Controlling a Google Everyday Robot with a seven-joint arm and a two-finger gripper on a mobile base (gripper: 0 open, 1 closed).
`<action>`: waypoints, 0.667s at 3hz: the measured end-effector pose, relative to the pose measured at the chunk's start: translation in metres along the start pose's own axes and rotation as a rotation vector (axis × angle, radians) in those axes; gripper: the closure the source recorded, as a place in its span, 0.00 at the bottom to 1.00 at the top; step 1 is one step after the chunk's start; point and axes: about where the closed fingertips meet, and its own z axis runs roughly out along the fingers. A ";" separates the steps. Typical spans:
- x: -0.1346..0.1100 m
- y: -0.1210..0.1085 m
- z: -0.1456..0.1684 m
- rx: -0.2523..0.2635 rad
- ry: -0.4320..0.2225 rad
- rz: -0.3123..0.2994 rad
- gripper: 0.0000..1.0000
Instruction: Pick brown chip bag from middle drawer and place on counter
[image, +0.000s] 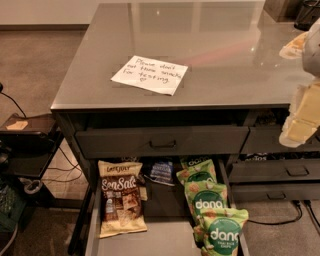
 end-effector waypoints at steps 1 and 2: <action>0.000 0.000 0.000 0.000 0.000 0.000 0.00; -0.003 0.006 0.009 -0.011 -0.036 0.017 0.00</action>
Offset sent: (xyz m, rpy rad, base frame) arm -0.0042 0.0124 -0.0278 0.0993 0.0288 -0.0093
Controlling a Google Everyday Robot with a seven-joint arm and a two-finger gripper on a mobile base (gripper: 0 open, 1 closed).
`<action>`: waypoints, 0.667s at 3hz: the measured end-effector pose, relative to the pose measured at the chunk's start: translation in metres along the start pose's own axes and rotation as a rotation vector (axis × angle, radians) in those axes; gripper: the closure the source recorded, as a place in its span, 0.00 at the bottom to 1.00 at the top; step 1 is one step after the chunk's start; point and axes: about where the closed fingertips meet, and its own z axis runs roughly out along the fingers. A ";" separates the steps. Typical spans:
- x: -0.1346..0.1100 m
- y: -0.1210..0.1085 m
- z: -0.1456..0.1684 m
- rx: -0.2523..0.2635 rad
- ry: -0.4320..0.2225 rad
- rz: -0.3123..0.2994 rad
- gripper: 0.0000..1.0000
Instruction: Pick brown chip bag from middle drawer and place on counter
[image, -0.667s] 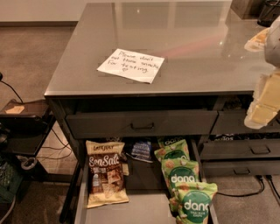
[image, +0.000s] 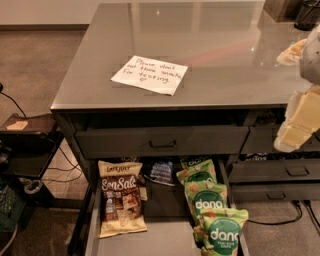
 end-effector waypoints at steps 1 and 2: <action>-0.009 0.021 0.033 -0.030 -0.085 0.041 0.00; -0.026 0.044 0.085 -0.061 -0.177 0.078 0.00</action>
Offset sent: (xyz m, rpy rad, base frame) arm -0.0067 0.0894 -0.1499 0.3329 0.0260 -0.0261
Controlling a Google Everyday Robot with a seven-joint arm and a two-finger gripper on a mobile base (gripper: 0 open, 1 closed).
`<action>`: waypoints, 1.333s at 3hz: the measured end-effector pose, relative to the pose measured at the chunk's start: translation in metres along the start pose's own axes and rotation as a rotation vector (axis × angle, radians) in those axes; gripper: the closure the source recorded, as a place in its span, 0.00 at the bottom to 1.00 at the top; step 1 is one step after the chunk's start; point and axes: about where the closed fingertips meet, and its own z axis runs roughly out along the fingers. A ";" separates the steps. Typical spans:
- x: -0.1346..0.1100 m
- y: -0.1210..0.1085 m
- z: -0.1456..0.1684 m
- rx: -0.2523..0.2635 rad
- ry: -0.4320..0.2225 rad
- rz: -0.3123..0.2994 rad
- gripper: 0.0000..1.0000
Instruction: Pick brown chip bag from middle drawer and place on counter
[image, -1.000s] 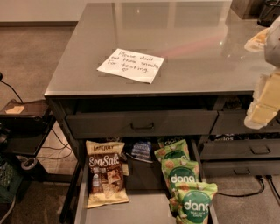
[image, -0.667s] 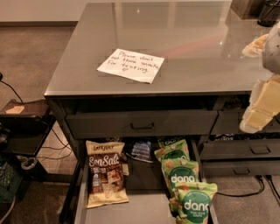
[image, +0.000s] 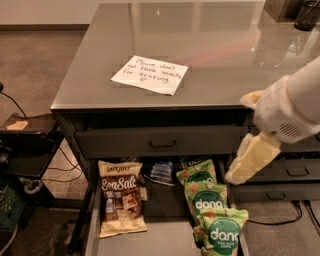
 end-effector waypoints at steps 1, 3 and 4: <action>-0.014 0.020 0.062 -0.036 -0.068 0.029 0.00; -0.042 0.060 0.191 -0.144 -0.141 0.165 0.00; -0.042 0.061 0.191 -0.144 -0.141 0.165 0.00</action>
Offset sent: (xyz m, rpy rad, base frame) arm 0.0159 0.1335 -0.1840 0.2385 0.1028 -0.0628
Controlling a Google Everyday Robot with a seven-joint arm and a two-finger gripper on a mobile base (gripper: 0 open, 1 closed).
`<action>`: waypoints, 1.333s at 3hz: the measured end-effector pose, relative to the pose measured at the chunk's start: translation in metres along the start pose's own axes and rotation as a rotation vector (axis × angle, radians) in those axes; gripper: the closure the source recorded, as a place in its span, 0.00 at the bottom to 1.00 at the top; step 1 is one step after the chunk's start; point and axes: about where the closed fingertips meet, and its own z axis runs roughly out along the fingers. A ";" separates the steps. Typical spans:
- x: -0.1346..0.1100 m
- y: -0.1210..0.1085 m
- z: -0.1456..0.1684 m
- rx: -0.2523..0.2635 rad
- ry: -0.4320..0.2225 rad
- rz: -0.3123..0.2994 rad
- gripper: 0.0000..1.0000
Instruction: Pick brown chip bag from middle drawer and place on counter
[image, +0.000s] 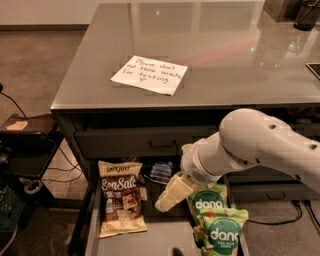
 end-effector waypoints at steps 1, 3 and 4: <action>0.014 -0.002 0.024 0.012 -0.027 -0.012 0.00; 0.033 -0.005 0.125 0.031 -0.107 -0.044 0.00; 0.026 -0.015 0.166 0.055 -0.149 -0.076 0.00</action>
Offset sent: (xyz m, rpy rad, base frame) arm 0.0172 0.0348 -0.1432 0.1031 -0.1033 0.0065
